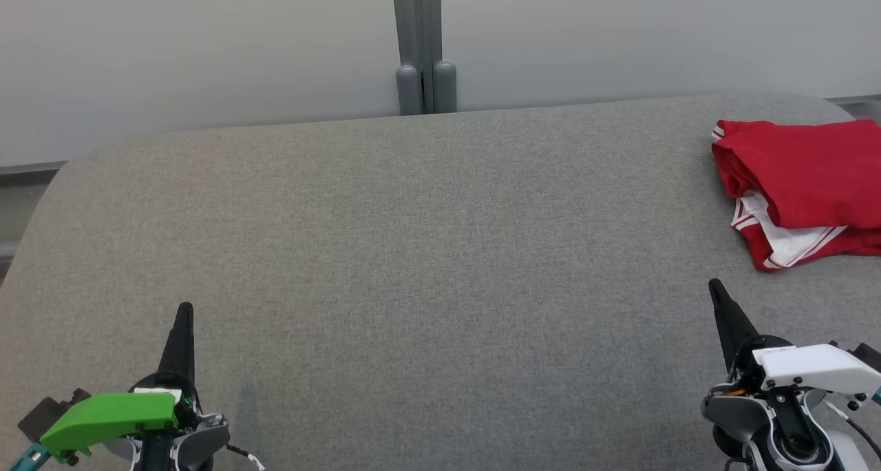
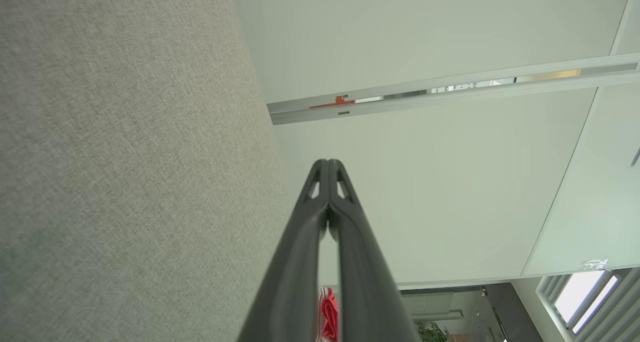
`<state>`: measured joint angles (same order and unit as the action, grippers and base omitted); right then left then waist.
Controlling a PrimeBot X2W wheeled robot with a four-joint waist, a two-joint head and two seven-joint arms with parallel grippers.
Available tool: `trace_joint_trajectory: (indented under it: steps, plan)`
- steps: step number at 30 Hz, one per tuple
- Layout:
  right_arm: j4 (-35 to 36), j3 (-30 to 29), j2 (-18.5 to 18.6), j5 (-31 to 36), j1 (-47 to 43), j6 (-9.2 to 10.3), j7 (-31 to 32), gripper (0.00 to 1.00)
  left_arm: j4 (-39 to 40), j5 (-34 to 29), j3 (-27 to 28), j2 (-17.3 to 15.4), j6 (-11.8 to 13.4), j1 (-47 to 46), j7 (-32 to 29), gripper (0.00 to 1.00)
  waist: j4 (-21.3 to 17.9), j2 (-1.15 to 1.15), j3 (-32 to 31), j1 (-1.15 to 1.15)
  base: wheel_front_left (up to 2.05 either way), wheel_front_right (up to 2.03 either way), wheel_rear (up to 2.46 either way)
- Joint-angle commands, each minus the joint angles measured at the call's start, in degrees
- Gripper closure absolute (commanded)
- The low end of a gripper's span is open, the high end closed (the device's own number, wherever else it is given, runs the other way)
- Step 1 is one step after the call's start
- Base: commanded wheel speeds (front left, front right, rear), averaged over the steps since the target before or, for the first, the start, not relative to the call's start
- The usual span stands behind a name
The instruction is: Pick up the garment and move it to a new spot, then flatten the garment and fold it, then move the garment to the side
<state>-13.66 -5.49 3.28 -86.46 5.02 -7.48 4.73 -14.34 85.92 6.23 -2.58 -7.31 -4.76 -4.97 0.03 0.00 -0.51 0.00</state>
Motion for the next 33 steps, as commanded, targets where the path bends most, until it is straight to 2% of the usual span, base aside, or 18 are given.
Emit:
trace_joint_trajectory:
  steps: [1,15,33]
  plan:
    - [-0.11,-0.29,-0.05,-1.06,0.70,-0.02,0.36,1.00,0.28,1.30,0.28,-0.47,-0.28,-1.16,-0.30,1.00,0.00,0.00,0.05,0.00,0.00,0.00,0.00]
    - [-0.43,-0.96,-0.24,-6.25,1.47,-0.02,1.83,1.00,0.37,6.66,0.40,-0.50,-0.32,-1.97,-1.71,1.00,-0.03,0.00,0.66,0.00,0.00,0.00,0.00]
    - [-0.42,-1.02,-0.29,-6.20,1.40,-0.02,1.85,1.00,0.35,6.53,0.39,-0.50,-0.32,-1.86,-1.80,1.00,-0.03,0.00,0.69,0.00,0.00,0.00,0.00]
